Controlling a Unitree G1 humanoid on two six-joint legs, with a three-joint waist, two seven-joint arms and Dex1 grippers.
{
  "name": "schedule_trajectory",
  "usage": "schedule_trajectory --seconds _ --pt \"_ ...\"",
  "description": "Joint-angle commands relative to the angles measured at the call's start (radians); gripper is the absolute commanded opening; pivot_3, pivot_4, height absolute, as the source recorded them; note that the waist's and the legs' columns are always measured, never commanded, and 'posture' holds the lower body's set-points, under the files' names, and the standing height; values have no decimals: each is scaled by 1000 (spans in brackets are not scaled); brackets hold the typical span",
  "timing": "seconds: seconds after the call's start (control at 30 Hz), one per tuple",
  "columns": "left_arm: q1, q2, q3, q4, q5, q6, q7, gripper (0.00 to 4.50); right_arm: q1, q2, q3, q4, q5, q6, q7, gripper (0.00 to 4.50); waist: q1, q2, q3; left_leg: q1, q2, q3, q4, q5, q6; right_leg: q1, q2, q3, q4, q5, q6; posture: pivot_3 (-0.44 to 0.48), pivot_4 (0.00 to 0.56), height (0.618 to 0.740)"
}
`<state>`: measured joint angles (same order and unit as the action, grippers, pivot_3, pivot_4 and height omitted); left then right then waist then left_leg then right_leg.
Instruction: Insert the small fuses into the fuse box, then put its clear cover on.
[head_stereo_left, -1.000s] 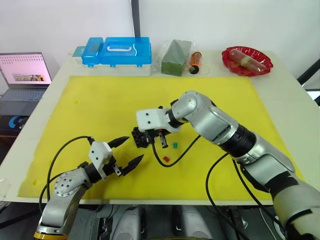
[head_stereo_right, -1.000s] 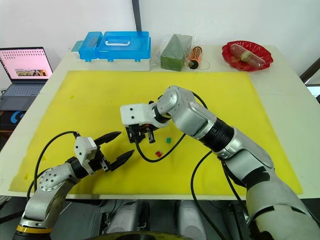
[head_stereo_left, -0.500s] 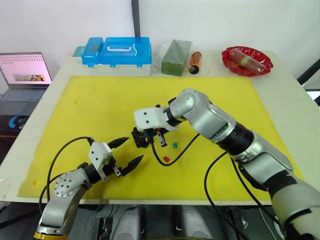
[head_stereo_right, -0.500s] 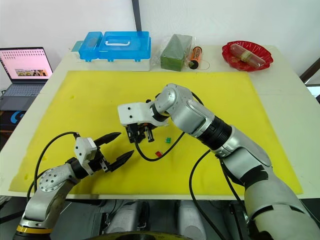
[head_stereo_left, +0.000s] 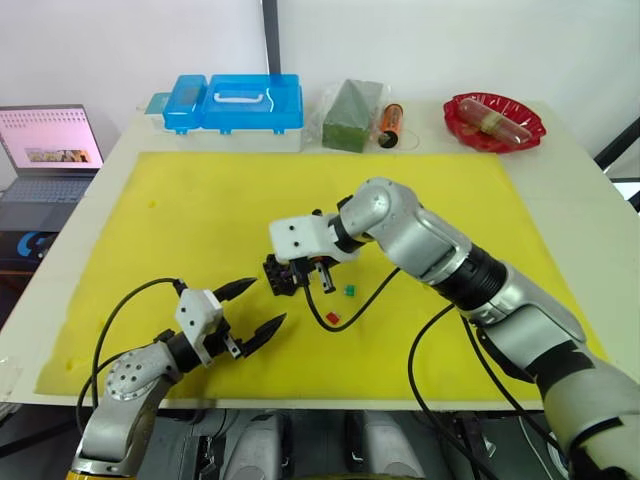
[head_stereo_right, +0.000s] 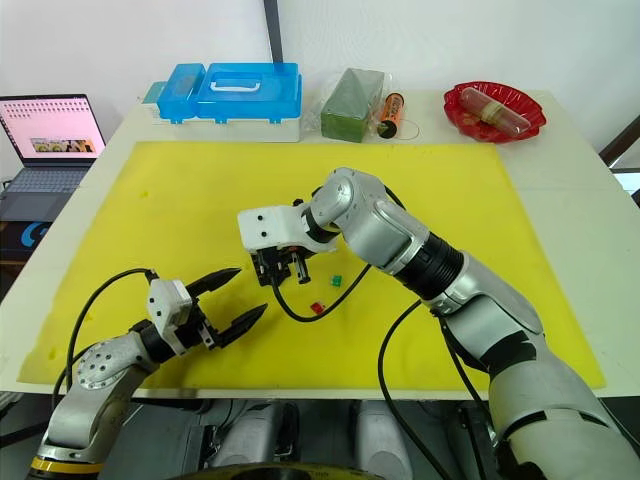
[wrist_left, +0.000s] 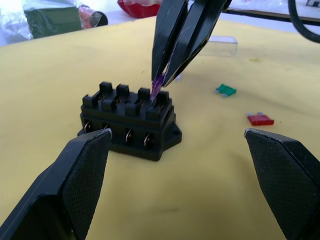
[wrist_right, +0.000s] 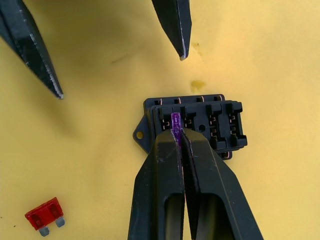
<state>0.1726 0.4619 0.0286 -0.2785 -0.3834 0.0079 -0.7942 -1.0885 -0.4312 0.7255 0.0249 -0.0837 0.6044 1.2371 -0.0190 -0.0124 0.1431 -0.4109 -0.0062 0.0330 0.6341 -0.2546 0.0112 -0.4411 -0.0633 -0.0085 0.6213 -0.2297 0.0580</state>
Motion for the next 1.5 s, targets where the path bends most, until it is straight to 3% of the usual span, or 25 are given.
schedule_trajectory --seconds 0.03,1.5 --pt "-1 2 22 -4 -7 -35 -8 4500 -8 5 -25 -17 -9 -4 8 12 0 0 0 0 0 0 0 0 0 0 0 0 0 0 0 0 150 740" --pt "-18 1 2 -51 -7 -3 34 4500 11 27 -20 39 -31 -38 12 12 0 0 0 1 0 0 1 0 0 0 0 0 3 0 0 0 150 740"
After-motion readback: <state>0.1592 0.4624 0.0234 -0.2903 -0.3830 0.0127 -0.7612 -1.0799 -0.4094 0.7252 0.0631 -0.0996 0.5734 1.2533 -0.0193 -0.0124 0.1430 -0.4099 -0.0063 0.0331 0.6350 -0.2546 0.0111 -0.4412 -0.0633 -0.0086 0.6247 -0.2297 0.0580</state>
